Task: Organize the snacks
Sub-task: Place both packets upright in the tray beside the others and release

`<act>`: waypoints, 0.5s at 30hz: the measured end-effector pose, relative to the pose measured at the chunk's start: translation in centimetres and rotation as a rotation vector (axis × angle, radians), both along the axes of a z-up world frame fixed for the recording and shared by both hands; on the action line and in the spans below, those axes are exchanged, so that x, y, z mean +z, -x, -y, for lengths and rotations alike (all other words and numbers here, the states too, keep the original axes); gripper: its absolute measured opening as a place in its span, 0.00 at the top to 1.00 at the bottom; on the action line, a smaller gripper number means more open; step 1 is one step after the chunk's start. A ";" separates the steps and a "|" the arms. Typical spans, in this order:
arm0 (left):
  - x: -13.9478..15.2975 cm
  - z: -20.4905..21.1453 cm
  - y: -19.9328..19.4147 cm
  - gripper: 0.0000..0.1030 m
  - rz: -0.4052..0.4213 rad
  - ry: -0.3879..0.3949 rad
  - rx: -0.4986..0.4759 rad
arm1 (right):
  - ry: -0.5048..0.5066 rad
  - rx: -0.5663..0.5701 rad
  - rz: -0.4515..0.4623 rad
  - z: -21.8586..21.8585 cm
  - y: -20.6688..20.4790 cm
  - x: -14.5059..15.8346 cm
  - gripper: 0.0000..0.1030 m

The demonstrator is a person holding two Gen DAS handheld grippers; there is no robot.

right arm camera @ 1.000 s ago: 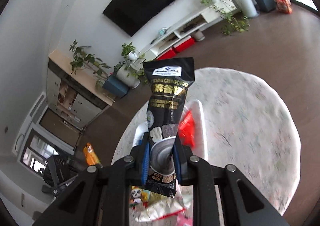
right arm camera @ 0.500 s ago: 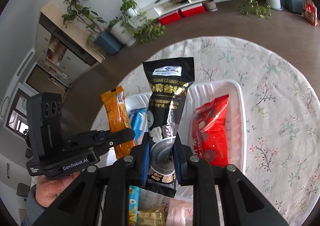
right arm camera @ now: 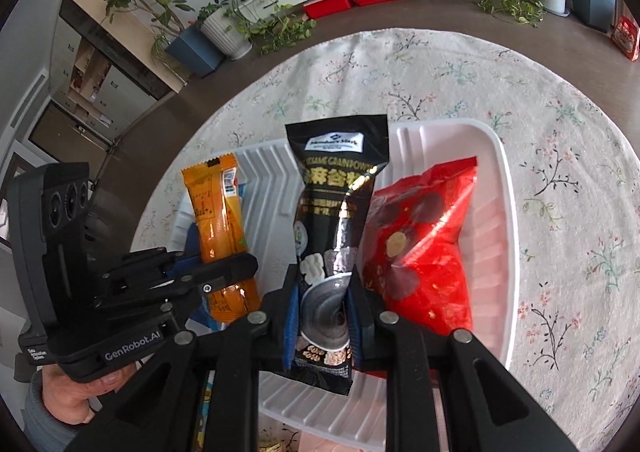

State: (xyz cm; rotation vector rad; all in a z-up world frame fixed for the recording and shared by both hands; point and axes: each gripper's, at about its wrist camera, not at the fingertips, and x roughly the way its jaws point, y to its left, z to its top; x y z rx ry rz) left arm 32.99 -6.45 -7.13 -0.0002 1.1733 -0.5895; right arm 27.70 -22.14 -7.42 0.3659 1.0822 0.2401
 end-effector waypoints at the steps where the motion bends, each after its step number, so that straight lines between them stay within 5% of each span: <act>1: -0.1 0.1 0.0 0.86 0.000 -0.002 -0.001 | 0.006 0.003 -0.005 -0.1 -0.2 -0.2 0.78; 15: -0.6 0.1 -0.1 0.83 0.010 -0.029 0.013 | 0.076 0.022 -0.006 -1.1 -0.8 -0.9 0.76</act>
